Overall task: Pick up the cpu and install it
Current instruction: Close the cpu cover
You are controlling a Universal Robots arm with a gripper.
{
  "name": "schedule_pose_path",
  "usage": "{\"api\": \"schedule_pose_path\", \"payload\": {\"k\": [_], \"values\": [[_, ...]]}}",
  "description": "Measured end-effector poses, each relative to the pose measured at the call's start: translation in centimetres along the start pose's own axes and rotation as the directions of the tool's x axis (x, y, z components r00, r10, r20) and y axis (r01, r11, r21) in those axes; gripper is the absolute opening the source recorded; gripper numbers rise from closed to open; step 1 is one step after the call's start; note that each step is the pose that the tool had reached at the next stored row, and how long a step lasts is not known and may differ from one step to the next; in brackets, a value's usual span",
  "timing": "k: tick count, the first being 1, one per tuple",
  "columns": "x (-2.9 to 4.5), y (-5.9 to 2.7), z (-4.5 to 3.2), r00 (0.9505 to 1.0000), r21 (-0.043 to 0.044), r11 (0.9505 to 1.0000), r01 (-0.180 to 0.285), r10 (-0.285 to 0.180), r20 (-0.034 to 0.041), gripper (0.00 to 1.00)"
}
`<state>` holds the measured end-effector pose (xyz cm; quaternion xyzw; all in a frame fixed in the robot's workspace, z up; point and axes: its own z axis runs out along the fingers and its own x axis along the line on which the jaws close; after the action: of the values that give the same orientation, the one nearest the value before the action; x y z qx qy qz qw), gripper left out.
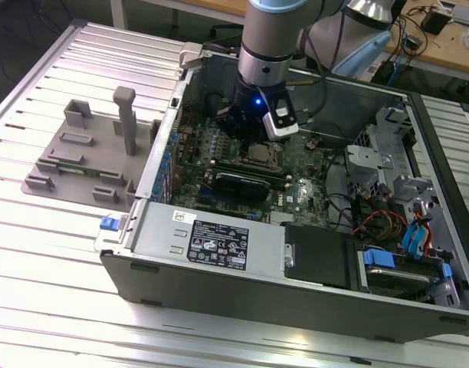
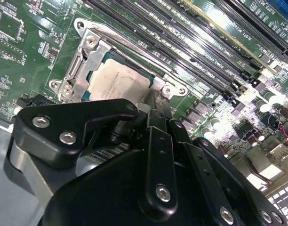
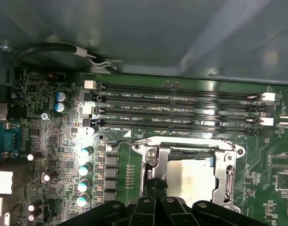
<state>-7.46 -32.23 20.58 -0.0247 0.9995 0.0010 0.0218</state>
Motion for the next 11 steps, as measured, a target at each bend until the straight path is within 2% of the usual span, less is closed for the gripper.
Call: {"api": "schedule_pose_path", "payload": {"k": [5,11], "values": [[-0.11,-0.02,-0.72,1.0000,0.0008,1.0000,0.000,0.000,-0.0011,0.11],[-1.54,-0.12,-0.61,1.0000,0.0007,1.0000,0.000,0.000,-0.0010,0.11]]}}
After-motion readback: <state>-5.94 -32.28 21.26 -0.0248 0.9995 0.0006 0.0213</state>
